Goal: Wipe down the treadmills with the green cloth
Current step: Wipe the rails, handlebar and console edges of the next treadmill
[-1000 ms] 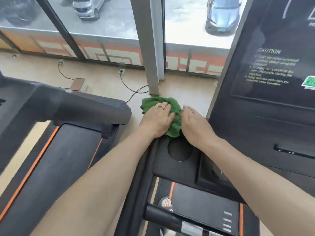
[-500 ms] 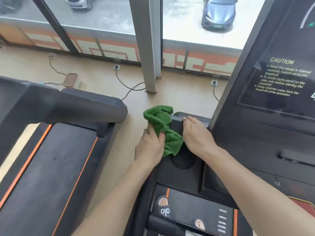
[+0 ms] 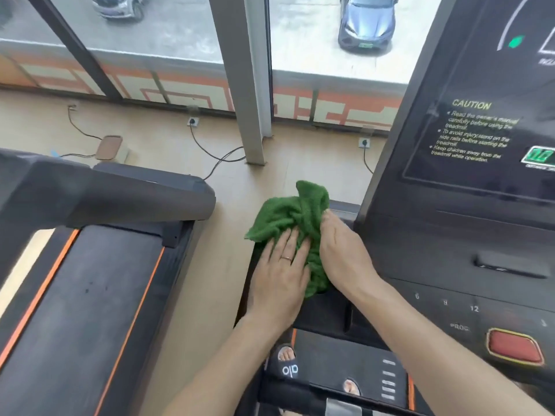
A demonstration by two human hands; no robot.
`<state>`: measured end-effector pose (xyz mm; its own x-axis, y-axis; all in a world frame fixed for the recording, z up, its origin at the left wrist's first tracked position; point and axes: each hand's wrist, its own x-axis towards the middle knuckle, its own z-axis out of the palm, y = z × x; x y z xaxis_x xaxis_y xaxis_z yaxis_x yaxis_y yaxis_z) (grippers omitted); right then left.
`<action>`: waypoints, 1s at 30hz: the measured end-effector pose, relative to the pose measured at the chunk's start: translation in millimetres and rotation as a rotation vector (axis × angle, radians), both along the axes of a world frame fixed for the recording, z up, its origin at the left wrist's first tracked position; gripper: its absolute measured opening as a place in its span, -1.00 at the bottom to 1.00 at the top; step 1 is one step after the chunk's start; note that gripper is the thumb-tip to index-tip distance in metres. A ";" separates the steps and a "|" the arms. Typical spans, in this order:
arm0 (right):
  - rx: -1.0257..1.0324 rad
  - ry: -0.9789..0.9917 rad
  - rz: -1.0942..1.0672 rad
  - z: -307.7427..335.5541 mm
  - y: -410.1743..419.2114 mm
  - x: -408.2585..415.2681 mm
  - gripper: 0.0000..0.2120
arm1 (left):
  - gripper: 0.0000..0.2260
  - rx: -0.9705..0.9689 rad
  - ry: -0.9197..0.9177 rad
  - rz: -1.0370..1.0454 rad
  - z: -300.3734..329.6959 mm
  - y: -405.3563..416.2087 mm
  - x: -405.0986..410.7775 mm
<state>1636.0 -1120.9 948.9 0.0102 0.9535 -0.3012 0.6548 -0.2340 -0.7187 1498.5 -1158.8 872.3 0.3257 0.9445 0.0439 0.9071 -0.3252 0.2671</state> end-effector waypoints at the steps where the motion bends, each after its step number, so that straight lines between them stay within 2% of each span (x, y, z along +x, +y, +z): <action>1: 0.027 0.005 -0.035 4.1 -19.0 1.0 -0.57 | -0.55 -0.002 -0.002 -0.001 0.7 14.4 7.7; 4: 0.074 -0.111 0.004 0.9 -73.8 11.4 -0.43 | -0.53 -0.054 -0.014 -0.060 5.1 65.7 38.3; 6: 0.056 -0.321 0.173 -9.0 -98.9 18.8 -0.24 | -0.55 -0.151 -0.009 -0.154 14.5 96.3 58.2; 7: 0.069 -0.428 0.264 -13.6 -105.5 21.3 -0.22 | -0.57 -0.185 0.011 -0.194 18.4 106.1 64.7; 9: 0.151 -0.515 0.338 -19.2 -113.6 23.7 -0.37 | -0.58 -0.184 0.025 -0.240 18.9 105.6 63.2; 11: 0.337 -0.473 0.258 -17.5 -115.3 26.2 -0.53 | -0.57 -0.134 -0.013 -0.314 15.9 82.5 42.6; 14: 0.500 -0.355 0.065 4.5 -108.4 32.9 -0.63 | -0.54 -0.101 -0.066 -0.423 6.9 22.1 8.4; 17: 0.517 -0.266 0.032 11.9 -84.3 29.6 -0.71 | -0.56 -0.200 -0.106 -0.419 12.3 -15.6 -5.1; 19: 0.401 -0.379 0.145 2.0 -61.3 17.7 -0.55 | -0.58 -0.180 -0.109 -0.429 23.0 -13.9 -7.5; 21: 0.236 -0.503 0.327 -14.2 -42.1 5.9 -0.35 | -0.65 -0.078 -0.198 -0.337 37.8 -6.3 -19.3; 23: 0.125 -0.555 0.385 -28.0 -34.4 -2.3 -0.22 | -0.70 0.014 -0.380 -0.008 48.0 4.4 -39.1; 25: 0.150 -0.602 0.378 -34.2 -42.9 -8.4 -0.29 | -0.69 -0.001 -0.454 0.340 50.8 26.1 -49.1; 26: 0.183 -0.630 0.390 -35.9 -51.6 -10.7 -0.34 | -0.66 -0.078 -0.473 0.415 47.2 41.3 -46.3; 28: 0.226 -0.657 0.459 -43.4 -68.0 -10.4 -0.40 | -0.58 -0.301 -0.558 0.421 31.5 74.8 -29.4; 30: 0.270 -0.654 0.528 -46.9 -75.2 -3.6 -0.45 | -0.54 -0.368 -0.573 0.394 12.0 93.7 -12.0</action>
<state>1632.3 -1196.1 901.9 -0.3607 0.9200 -0.1531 0.9287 0.3393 -0.1494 1486.5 -1065.1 884.3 -0.0153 0.9721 -0.2342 0.6253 0.1921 0.7564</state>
